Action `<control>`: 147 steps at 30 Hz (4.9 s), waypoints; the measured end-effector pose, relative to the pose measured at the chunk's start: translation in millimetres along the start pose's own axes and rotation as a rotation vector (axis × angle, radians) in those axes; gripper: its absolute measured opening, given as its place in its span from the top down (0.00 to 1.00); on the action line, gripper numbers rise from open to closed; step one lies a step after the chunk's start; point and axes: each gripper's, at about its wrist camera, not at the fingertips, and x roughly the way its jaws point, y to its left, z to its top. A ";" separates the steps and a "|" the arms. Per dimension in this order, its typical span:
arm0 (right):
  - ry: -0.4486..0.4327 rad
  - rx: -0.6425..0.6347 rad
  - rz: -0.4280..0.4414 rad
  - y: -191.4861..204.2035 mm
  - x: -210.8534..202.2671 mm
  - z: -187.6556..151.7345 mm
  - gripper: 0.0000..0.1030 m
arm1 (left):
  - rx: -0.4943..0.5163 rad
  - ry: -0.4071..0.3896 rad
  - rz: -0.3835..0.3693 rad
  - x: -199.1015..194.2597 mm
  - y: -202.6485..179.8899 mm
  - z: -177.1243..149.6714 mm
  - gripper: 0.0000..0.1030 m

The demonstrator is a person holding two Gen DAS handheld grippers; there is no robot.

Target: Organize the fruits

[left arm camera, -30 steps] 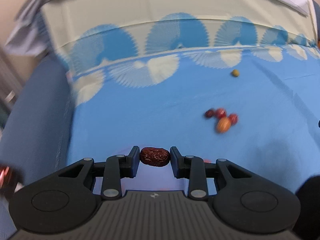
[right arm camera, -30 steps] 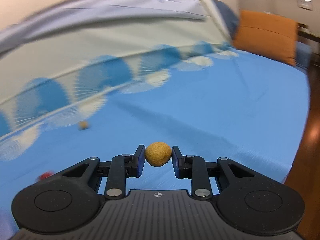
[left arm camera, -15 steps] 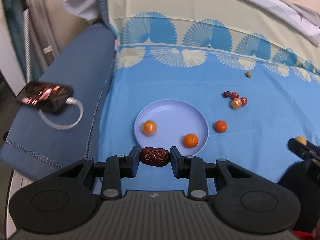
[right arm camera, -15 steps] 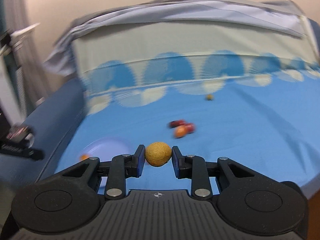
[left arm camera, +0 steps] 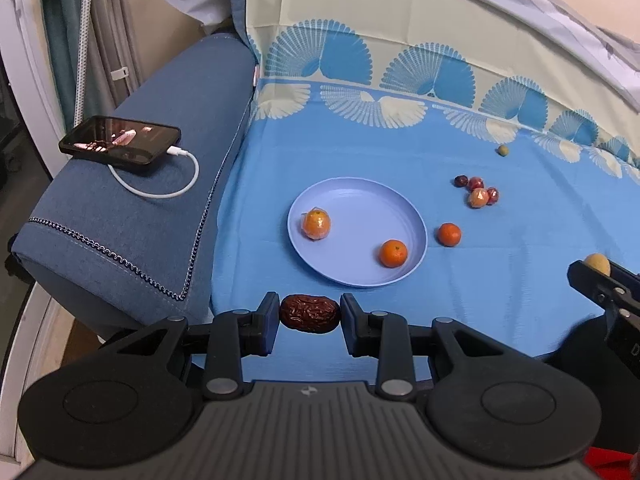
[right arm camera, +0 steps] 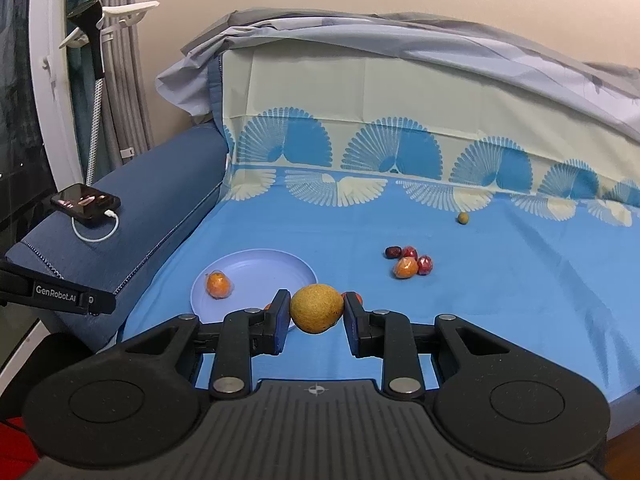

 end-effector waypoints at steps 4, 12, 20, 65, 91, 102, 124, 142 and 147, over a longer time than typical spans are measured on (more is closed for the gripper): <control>0.003 -0.021 -0.001 4.9 -0.2 0.5 0.71 | -0.006 0.000 0.007 0.1 -1.0 -1.8 0.65; 0.020 -0.038 -0.003 7.7 3.5 1.7 0.71 | -0.017 0.024 0.019 9.1 1.6 -1.5 0.65; 0.048 -0.041 -0.002 8.7 12.5 0.7 0.71 | -0.019 0.046 0.016 19.8 3.3 -1.1 0.65; 0.277 -0.155 0.112 33.0 215.9 16.1 0.71 | 0.048 0.251 0.022 212.5 -17.4 93.3 0.65; 0.299 -0.173 0.111 33.5 118.3 -2.6 0.01 | 0.066 0.111 0.114 89.6 -1.3 22.9 0.00; 0.155 -0.172 0.070 26.7 58.2 2.9 0.01 | 0.068 0.040 0.124 35.3 -16.2 0.8 0.00; 0.064 -0.186 0.055 30.4 22.3 5.7 0.01 | 0.083 -0.046 0.121 1.3 -18.0 -4.7 0.00; 0.129 -0.124 0.073 18.7 45.2 2.2 0.01 | 0.144 0.022 0.133 27.5 -34.0 0.2 0.00; 0.157 -0.080 0.077 7.8 60.0 -2.2 0.01 | 0.143 0.068 0.135 43.3 -40.4 7.1 0.00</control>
